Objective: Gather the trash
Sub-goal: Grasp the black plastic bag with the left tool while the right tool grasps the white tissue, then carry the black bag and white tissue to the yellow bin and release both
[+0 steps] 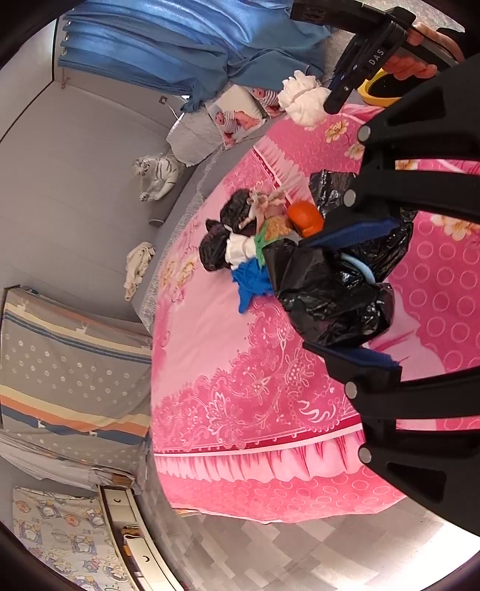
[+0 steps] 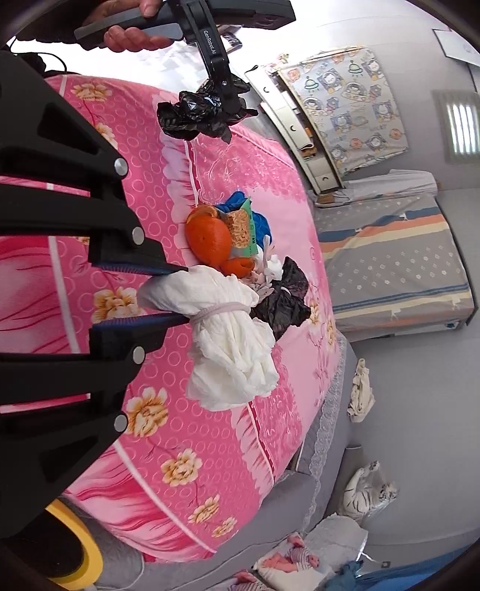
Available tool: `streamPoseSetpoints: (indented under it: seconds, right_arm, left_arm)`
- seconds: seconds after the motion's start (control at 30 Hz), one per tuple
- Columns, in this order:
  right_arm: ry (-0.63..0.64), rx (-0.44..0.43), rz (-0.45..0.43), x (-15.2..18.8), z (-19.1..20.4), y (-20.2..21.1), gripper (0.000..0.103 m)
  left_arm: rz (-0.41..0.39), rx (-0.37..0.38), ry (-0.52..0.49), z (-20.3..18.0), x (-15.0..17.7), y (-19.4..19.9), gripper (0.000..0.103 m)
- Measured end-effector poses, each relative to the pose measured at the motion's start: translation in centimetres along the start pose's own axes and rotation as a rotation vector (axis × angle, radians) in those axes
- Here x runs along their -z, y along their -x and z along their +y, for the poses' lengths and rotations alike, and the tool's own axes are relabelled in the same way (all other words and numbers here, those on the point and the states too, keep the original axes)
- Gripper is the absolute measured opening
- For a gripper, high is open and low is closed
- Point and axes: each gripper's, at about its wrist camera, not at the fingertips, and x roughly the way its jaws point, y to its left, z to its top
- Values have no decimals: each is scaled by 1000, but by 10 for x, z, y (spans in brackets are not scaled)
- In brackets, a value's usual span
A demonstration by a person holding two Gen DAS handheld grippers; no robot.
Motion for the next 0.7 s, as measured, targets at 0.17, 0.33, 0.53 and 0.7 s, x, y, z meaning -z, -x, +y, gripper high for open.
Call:
streamPoseSetpoints:
  seconds: [0.17,0.33,0.53,0.7]
  right_arm:
    - [-22,5,-26,3,-5,17,18]
    - [-54,14,-55,6,-17,36,18]
    - [-92,20,-97,9,-28,56,18]
    - [-108,32,-121,11,-38,72,18]
  left_arm:
    - [-20,22,-33,-18,2,14,45]
    - [-29,48,-62,-38,3,21,45]
    - [-24,84,-92,-64,7,22,45]
    - [-19,111,-126,-87,8,21,45]
